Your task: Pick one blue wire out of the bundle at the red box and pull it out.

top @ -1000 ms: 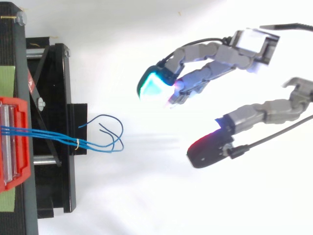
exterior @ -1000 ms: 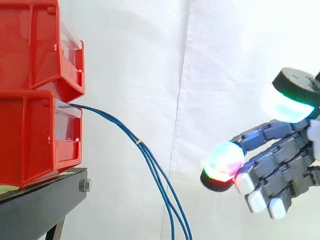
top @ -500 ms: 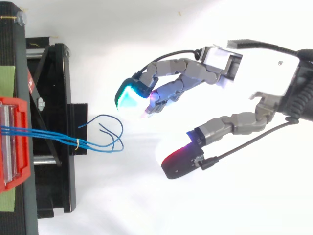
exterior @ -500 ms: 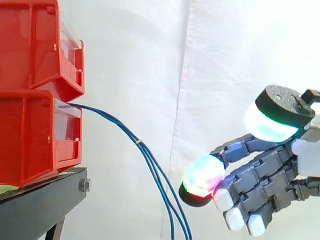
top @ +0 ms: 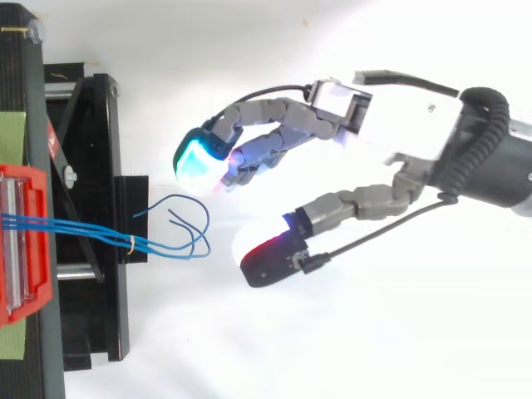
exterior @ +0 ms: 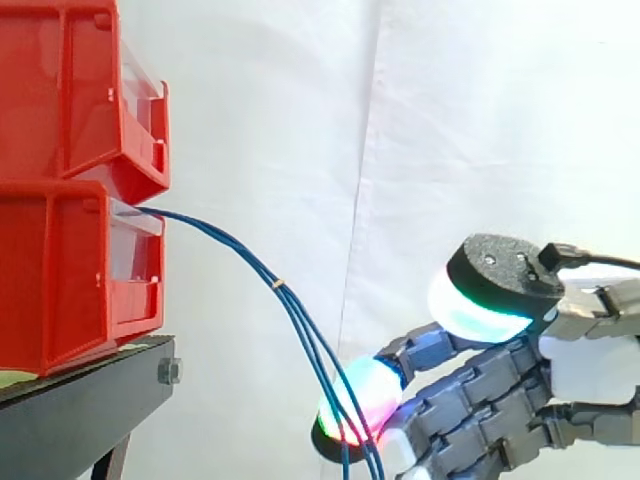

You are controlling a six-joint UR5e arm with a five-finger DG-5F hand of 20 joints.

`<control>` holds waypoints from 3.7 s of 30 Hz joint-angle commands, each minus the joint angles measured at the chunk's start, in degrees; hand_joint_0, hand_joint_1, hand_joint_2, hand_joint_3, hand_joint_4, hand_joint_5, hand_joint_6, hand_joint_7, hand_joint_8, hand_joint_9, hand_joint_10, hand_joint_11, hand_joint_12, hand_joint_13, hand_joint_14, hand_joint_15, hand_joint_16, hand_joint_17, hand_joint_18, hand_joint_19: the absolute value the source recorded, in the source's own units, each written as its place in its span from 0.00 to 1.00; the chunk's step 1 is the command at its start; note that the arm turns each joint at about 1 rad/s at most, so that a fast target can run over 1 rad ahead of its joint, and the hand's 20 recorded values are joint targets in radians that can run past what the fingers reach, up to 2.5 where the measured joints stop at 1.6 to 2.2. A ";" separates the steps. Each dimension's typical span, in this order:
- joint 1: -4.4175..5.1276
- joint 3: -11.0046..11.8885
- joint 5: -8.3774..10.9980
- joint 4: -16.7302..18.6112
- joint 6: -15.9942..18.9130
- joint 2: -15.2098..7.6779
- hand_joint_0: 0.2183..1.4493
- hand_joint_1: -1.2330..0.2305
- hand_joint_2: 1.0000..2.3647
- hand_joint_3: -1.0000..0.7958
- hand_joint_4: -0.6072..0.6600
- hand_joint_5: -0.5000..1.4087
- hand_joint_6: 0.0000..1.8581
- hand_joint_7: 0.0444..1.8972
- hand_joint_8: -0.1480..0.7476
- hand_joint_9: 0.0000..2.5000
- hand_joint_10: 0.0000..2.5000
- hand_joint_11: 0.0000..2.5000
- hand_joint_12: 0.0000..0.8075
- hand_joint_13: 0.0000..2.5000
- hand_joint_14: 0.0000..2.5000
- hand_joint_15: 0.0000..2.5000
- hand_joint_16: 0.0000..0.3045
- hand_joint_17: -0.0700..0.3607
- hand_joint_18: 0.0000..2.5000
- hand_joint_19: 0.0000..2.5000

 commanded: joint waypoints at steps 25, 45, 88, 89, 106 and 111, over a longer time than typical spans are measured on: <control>1.52 1.50 0.95 4.06 -7.76 -0.96 0.26 0.35 0.00 0.28 0.79 0.20 0.27 0.49 0.57 0.27 0.00 0.20 0.57 0.28 0.01 0.19 0.22 0.51 0.27 0.24; 1.78 4.67 1.91 8.01 -8.20 -5.35 0.27 0.35 0.00 0.28 0.78 0.20 0.27 0.50 0.57 0.27 0.00 0.20 0.56 0.29 0.01 0.20 0.22 0.51 0.28 0.24; 0.73 9.06 -0.90 7.31 -6.35 -6.76 0.30 0.34 0.00 0.30 0.71 0.21 0.27 0.66 0.57 0.28 0.00 0.20 0.56 0.30 0.01 0.19 0.21 0.50 0.29 0.24; 0.73 9.06 -0.90 7.40 -6.35 -6.76 0.30 0.34 0.00 0.31 0.71 0.20 0.28 0.66 0.57 0.28 0.01 0.21 0.56 0.30 0.01 0.19 0.21 0.50 0.29 0.24; 0.55 10.21 -1.78 7.31 -6.44 -6.67 0.32 0.34 0.01 0.36 0.70 0.18 0.37 0.55 0.58 0.30 0.01 0.25 0.56 0.31 0.01 0.20 0.21 0.50 0.29 0.24; 0.55 10.12 -1.86 7.31 -6.53 -6.67 0.31 0.34 0.01 0.35 0.70 0.18 0.37 0.54 0.58 0.32 0.01 0.33 0.56 0.31 0.01 0.22 0.21 0.50 0.29 0.24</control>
